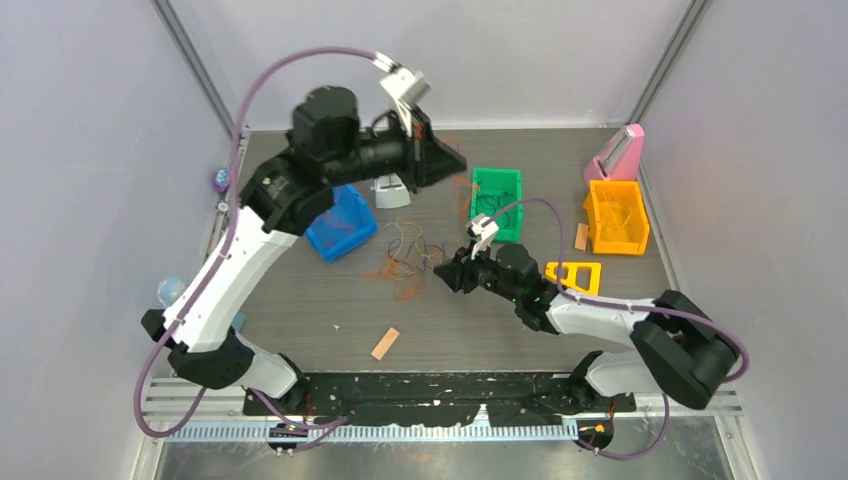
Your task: Untangle the cables
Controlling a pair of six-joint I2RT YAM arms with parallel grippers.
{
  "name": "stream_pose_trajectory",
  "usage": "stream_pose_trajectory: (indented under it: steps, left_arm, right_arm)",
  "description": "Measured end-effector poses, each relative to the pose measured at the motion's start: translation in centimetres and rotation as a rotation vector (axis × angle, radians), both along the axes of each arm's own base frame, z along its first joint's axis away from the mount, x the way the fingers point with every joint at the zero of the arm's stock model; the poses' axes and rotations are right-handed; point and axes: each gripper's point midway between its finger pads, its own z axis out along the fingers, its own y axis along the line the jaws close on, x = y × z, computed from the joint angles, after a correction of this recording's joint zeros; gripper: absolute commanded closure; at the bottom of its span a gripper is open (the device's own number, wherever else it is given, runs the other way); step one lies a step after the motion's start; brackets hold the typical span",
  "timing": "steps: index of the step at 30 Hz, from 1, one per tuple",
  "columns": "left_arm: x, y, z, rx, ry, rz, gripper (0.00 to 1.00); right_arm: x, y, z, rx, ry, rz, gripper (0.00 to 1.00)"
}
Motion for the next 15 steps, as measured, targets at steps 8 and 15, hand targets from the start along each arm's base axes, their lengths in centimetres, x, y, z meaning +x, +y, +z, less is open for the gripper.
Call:
stream_pose_trajectory:
  steps: [8,15]
  left_arm:
    - [2.6,8.6,13.2,-0.237,-0.221,0.275,1.00]
    - [4.0,14.6,13.9,-0.279,-0.252,0.482,1.00]
  right_arm:
    - [-1.7,-2.3,-8.0,-0.078,0.257,-0.103,0.67]
    - [-1.7,-5.3,-8.5,-0.121,0.286,-0.244,0.86]
